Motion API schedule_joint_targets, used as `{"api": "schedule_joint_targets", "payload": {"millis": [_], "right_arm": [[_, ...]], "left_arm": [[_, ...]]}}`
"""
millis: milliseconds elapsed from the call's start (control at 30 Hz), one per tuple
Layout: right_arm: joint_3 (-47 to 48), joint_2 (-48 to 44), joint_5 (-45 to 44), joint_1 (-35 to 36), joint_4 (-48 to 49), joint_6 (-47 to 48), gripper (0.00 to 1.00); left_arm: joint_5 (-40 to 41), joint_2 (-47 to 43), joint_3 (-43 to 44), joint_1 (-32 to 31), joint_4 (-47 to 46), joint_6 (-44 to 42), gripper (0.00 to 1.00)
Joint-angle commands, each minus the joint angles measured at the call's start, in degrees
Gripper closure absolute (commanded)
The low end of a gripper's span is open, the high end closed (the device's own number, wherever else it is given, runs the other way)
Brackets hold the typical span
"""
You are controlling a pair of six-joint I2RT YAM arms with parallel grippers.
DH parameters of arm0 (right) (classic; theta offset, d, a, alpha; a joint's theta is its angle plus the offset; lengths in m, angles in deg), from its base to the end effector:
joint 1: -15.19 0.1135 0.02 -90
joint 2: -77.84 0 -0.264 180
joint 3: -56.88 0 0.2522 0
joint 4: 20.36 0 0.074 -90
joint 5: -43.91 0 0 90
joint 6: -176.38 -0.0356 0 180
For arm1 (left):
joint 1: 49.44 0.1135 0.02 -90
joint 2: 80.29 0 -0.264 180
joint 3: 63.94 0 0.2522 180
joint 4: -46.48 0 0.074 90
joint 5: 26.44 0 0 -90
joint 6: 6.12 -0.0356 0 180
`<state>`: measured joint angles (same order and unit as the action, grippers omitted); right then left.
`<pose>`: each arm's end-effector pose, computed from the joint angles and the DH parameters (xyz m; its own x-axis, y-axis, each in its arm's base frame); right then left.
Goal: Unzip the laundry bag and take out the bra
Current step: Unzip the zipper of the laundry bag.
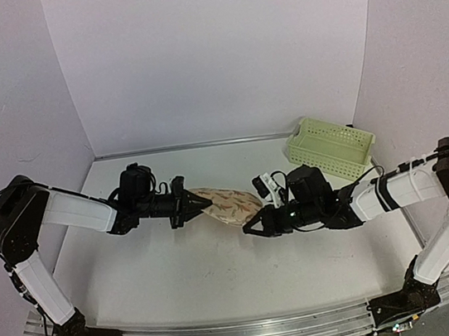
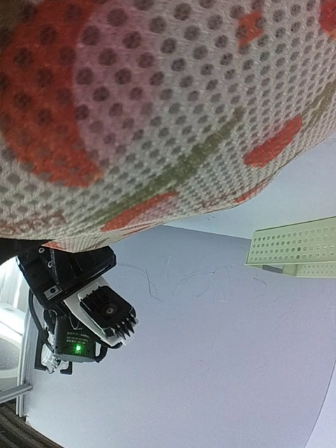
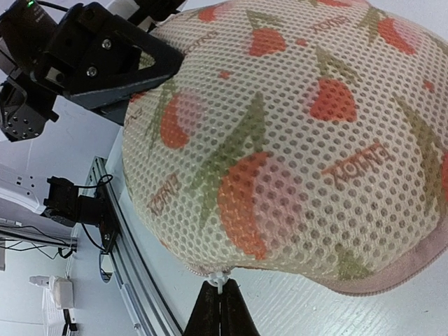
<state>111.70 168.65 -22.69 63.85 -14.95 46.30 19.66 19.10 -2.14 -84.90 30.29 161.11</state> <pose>0.2005 0.2493 0.1750 -0.8462 -0.0672 -0.5286 -0.4837 0.5133 0.7089 0.2754 -0.2265 0.1838 -0.9862 -0.1603 0.0409 -0.0812 0.2534 -0.9640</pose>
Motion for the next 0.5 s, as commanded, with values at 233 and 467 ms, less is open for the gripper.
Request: {"api": "schedule_joint_targets", "payload": {"millis": [233, 467], "right_arm": [[-2.9, -5.7, -6.9, -3.9, -7.9, 3.3, 1.0], [-4.1, -7.4, -8.8, -5.2, -11.1, 4.6, 1.0]], "left_arm": [[-6.7, -0.5, 2.1, 0.0, -4.1, -8.8, 1.0], [-8.7, 0.0, 1.9, 0.0, -4.1, -11.8, 1.0]]}}
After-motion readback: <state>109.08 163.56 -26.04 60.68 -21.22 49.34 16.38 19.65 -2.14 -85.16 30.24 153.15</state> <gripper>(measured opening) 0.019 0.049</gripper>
